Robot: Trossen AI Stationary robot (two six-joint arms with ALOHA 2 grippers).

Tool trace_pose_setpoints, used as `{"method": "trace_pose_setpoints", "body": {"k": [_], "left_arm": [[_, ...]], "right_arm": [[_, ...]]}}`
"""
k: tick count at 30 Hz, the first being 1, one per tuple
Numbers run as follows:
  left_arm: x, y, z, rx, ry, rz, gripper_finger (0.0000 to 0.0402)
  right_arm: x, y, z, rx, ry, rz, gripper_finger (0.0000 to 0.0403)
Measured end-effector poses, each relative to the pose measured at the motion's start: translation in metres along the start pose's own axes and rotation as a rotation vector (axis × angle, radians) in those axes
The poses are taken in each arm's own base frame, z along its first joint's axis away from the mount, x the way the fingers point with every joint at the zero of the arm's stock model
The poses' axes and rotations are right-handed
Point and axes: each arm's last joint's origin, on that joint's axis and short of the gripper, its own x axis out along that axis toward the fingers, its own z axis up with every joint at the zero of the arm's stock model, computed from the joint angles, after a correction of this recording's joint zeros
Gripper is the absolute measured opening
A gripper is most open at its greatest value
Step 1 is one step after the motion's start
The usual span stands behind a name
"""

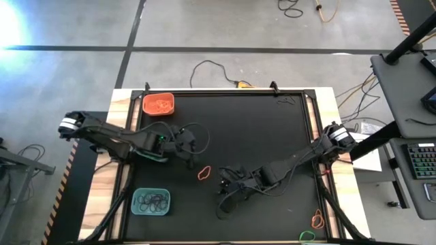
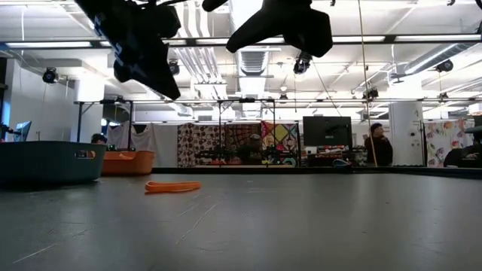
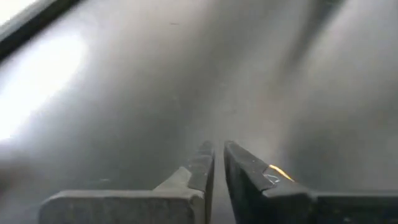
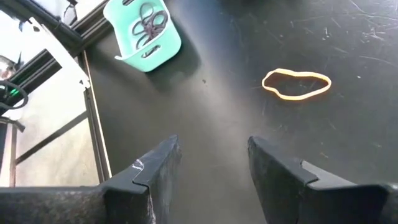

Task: Sort rubber bands into baskets
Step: Put the orange rubber band into the orange bin

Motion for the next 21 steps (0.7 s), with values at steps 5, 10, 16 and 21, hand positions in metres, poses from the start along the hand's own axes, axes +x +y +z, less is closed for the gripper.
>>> {"method": "trace_pose_setpoints", "body": {"k": [5,10,16,21], "left_arm": [[0.007,-0.006,-0.016,-0.044,-0.012,-0.064,0.0069],[0.01,-0.015,-0.03,-0.069,-0.073,-0.155,0.0122],[0.012,-0.018,-0.043,-0.078,-0.062,-0.175,0.0189],[0.017,-0.018,-0.049,-0.084,-0.071,-0.181,0.0241]], "right_arm": [[0.0,-0.001,0.001,0.001,-0.002,-0.003,0.018],[-0.004,0.0,0.002,-0.018,-0.006,0.0,0.018],[-0.039,0.006,0.015,-0.062,-0.054,0.04,0.018],[-0.087,0.0,0.024,-0.105,-0.104,-0.019,0.018]]}}
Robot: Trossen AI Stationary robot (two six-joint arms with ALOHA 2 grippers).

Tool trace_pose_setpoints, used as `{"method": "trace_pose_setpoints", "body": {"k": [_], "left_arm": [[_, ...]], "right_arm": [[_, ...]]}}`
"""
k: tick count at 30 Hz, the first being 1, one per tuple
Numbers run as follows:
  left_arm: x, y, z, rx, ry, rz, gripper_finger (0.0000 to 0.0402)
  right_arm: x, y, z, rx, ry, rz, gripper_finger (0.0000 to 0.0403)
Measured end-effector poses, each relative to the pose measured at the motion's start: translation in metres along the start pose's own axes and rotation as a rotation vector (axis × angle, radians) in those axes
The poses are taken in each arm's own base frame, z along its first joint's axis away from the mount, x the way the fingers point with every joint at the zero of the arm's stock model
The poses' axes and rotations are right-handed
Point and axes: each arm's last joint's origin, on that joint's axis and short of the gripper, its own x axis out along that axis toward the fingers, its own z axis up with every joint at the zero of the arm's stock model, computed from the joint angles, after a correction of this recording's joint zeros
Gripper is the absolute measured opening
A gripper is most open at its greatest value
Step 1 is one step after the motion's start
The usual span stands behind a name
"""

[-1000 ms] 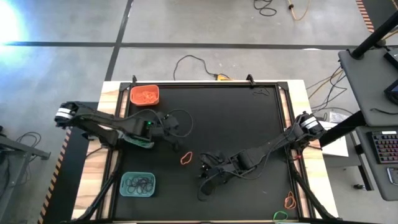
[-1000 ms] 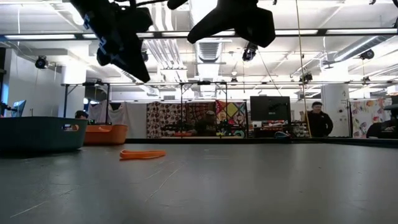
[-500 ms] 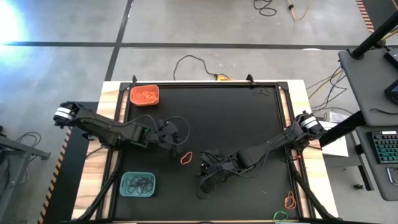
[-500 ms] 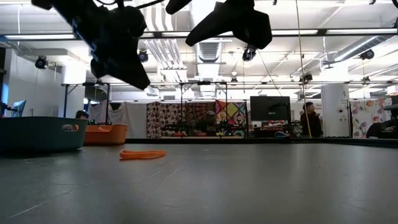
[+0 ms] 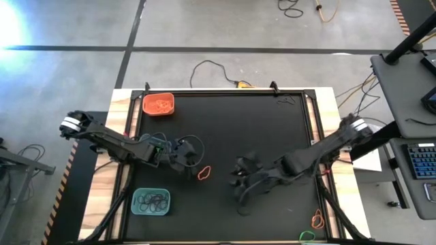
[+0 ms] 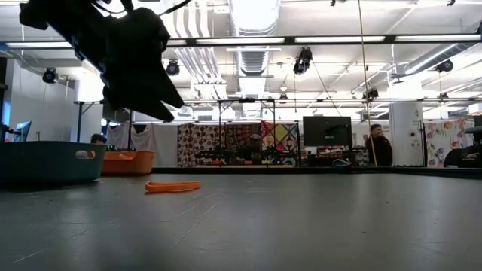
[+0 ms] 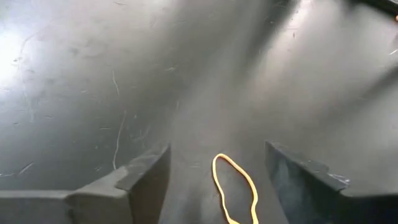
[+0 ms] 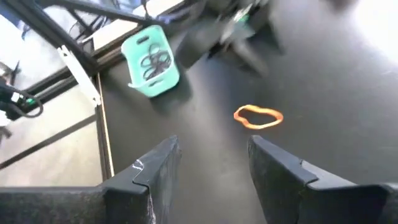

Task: Sort rubber bands into baskets
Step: Put the orange rubber band into the orange bin

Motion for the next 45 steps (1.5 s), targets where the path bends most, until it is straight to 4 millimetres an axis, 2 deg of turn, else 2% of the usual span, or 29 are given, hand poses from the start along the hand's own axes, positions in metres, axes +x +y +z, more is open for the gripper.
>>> {"method": "trace_pose_setpoints", "body": {"k": [3,7,13,17,25,28,34,40,45], "left_arm": [[0.007,-0.002,-0.003,0.002,0.005,0.003,0.0267],[0.021,-0.011,-0.006,0.016,0.022,-0.01,0.0285],[0.039,-0.022,-0.015,0.009,0.028,-0.017,0.0282],[0.043,-0.026,-0.021,0.009,0.041,-0.006,0.0281],[0.031,-0.04,-0.037,0.024,0.089,-0.039,0.0281],[0.031,-0.037,-0.038,0.04,0.121,0.004,0.0289],[0.035,-0.032,-0.029,-0.012,0.134,0.008,0.0318],[0.037,-0.015,-0.015,0.02,0.237,0.032,0.034],[0.032,-0.015,-0.002,0.026,0.209,0.031,0.0342]], "right_arm": [[-0.026,-0.009,0.005,-0.013,-0.016,-0.056,0.018],[-0.049,-0.018,0.008,-0.026,-0.001,-0.087,0.018],[-0.068,-0.029,0.007,-0.042,0.04,-0.131,0.018],[-0.079,-0.037,0.007,-0.038,0.06,-0.16,0.018],[-0.079,-0.04,0.008,-0.099,0.067,-0.168,0.018],[-0.078,-0.043,0.012,-0.135,0.067,-0.178,0.018],[-0.087,-0.054,0.022,-0.18,0.045,-0.181,0.018],[-0.094,-0.063,0.03,-0.22,0.025,-0.194,0.018],[-0.092,-0.082,0.05,-0.196,-0.074,-0.301,0.018]]}}
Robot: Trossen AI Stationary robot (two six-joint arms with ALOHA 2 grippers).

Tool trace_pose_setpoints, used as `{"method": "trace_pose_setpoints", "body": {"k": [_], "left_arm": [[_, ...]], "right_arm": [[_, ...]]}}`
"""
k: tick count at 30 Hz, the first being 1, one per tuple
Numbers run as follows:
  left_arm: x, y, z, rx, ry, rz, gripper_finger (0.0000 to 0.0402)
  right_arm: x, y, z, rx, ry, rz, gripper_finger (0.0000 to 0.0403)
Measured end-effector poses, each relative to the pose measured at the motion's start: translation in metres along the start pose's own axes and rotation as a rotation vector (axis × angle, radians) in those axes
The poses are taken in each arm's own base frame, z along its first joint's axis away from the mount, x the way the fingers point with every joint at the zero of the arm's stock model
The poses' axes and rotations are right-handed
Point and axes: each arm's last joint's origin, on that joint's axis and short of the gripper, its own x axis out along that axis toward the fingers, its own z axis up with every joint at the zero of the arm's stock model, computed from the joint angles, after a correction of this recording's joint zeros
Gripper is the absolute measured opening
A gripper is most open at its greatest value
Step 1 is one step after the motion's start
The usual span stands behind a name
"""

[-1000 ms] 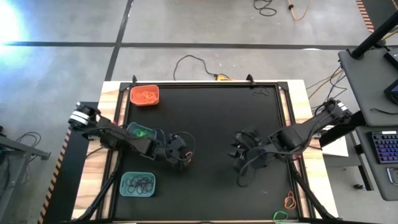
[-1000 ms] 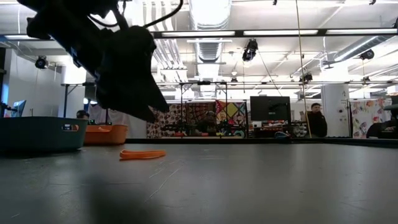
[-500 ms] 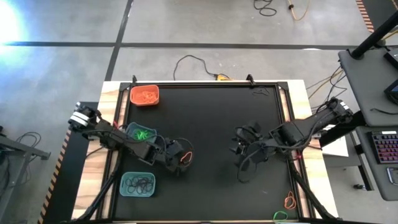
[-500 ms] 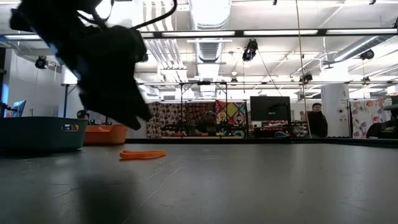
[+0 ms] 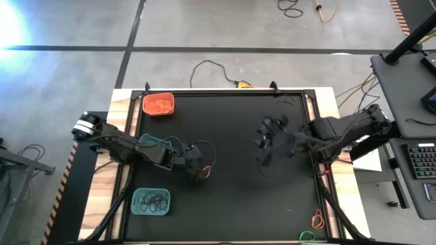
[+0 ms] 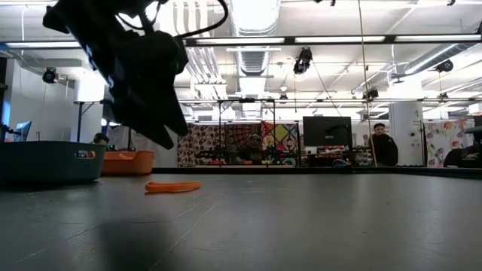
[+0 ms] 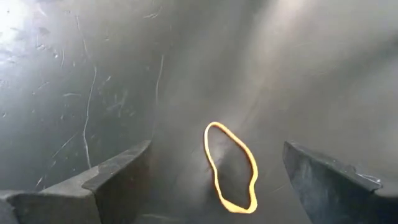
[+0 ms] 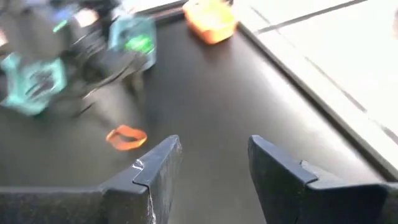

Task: Sort rubber bands into baskets
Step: Put the orange rubber band into the orange bin

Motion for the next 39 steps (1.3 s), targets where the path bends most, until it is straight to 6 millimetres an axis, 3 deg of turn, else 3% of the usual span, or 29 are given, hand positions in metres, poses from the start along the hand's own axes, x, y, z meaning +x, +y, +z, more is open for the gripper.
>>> {"method": "trace_pose_setpoints", "body": {"k": [7,12,22,28,36,39], "left_arm": [[-0.009,-0.016,-0.008,0.029,0.036,-0.085,0.0342],[-0.005,-0.014,-0.013,0.038,0.041,-0.064,0.0338],[0.032,-0.022,-0.025,0.102,0.027,-0.073,0.0334],[0.051,-0.024,-0.03,0.114,0.008,0.037,0.0328],[0.06,-0.023,-0.036,0.117,0.044,0.07,0.0301],[0.059,-0.021,-0.038,0.121,0.071,0.092,0.0266]], "right_arm": [[0.011,-0.015,0.011,0.006,-0.023,-0.047,0.018],[0.018,-0.014,0.01,-0.012,-0.008,-0.064,0.018],[0.011,-0.001,0.004,-0.024,-0.001,-0.018,0.018],[0.007,0.003,-0.002,-0.018,0.021,-0.007,0.018],[0.005,0.003,-0.007,0.002,0.062,-0.024,0.018],[0.005,0.003,-0.008,0.0,0.063,-0.023,0.018]]}}
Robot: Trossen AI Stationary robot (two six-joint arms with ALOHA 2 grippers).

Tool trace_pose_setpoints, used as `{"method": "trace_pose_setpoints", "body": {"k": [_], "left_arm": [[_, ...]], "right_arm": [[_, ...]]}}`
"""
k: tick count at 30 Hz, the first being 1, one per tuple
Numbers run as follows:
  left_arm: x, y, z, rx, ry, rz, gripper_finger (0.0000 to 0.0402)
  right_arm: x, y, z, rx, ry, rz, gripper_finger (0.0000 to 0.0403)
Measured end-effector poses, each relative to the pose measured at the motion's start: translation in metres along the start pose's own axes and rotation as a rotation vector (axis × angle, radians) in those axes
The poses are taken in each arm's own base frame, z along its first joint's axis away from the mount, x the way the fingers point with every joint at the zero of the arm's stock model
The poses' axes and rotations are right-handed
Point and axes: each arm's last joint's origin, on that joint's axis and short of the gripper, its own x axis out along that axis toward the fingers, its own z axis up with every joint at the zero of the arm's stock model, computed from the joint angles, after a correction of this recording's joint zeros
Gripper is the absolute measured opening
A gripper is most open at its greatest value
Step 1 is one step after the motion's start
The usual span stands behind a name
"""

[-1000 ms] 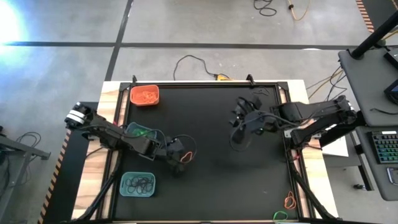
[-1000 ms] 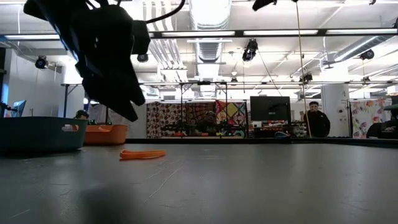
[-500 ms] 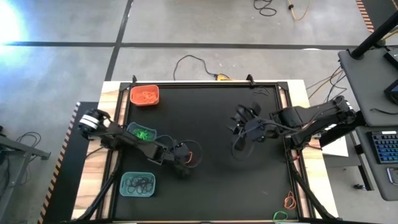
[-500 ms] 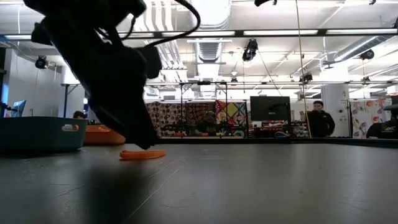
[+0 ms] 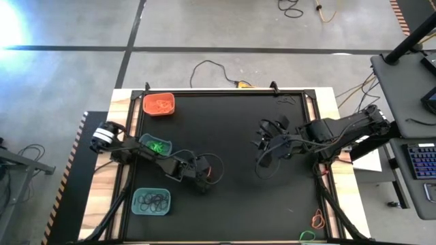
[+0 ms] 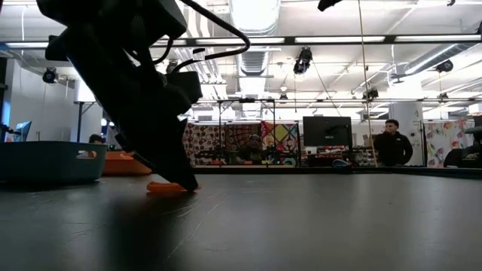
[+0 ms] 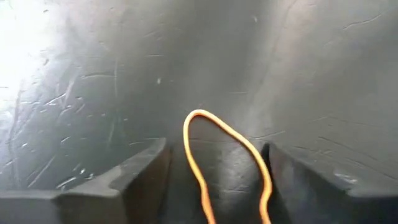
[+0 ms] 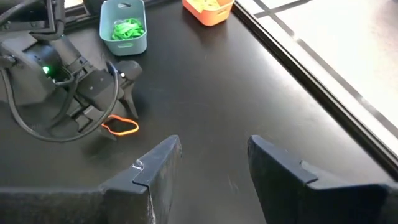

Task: Sort rubber bands into baskets
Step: Put the orange rubber band into the orange bin

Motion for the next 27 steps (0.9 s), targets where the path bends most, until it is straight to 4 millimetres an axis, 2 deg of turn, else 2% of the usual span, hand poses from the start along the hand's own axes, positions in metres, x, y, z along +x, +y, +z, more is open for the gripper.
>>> {"method": "trace_pose_setpoints", "body": {"k": [9,14,20,24,27], "left_arm": [[0.004,-0.001,-0.009,0.056,0.043,0.023,0.0089],[0.002,-0.003,-0.011,0.013,0.044,0.009,0.0014],[-0.012,-0.002,-0.003,-0.03,0.031,-0.044,0.0001],[-0.025,0.012,0.006,-0.062,0.064,-0.036,0.0],[-0.038,0.023,0.02,-0.082,0.023,-0.031,0.0]], "right_arm": [[0.0,-0.001,-0.002,-0.016,0.014,-0.01,0.018],[0.0,-0.001,-0.002,-0.038,0.014,-0.01,0.018],[-0.008,-0.005,-0.003,-0.025,0.012,-0.003,0.018],[-0.019,-0.006,-0.008,-0.046,0.03,0.017,0.018],[-0.028,-0.008,-0.013,-0.046,0.04,0.03,0.018]]}}
